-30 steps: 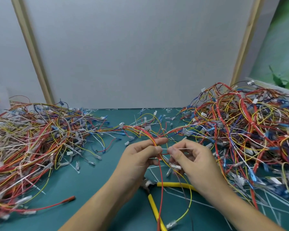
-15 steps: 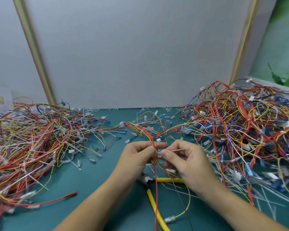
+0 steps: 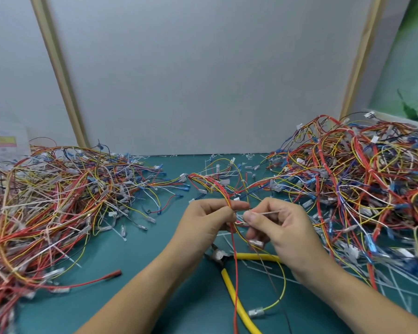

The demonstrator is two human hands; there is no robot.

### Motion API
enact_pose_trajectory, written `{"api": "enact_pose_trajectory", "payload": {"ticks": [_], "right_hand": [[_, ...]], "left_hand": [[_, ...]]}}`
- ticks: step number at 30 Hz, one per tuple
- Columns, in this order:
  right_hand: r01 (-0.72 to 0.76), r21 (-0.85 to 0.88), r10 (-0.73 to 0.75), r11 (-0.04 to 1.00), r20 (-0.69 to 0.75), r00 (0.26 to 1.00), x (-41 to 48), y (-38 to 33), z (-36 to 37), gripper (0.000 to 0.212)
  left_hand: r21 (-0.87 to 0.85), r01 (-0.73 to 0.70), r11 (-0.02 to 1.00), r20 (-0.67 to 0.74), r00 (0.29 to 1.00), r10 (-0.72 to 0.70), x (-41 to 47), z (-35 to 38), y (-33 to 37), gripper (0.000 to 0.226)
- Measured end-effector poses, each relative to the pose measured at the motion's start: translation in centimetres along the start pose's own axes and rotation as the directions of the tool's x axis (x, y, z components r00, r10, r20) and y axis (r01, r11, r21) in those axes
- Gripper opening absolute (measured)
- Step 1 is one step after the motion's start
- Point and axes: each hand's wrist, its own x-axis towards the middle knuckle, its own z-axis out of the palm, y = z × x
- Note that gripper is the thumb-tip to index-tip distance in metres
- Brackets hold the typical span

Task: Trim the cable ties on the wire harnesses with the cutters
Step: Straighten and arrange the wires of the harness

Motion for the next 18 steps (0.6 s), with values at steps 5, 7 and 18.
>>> {"api": "enact_pose_trajectory", "payload": {"ticks": [5,7,18], "right_hand": [[-0.006,-0.016,0.006,1.000,-0.008,1.000,0.2,0.1,-0.4,0.019],[-0.022,-0.012,0.022,1.000,-0.010,1.000,0.3,0.0,-0.5,0.019],[-0.150,0.073,0.149,0.986,0.021,0.989,0.4,-0.3,-0.3,0.023]], "left_hand": [[-0.043,0.023,0.999,0.011,1.000,-0.022,0.1,0.2,0.1,0.035],[-0.146,0.030,0.989,-0.004,1.000,-0.031,0.2,0.2,0.3,0.044],[-0.318,0.021,0.948,-0.081,0.996,-0.049,0.4,-0.4,0.7,0.023]]}}
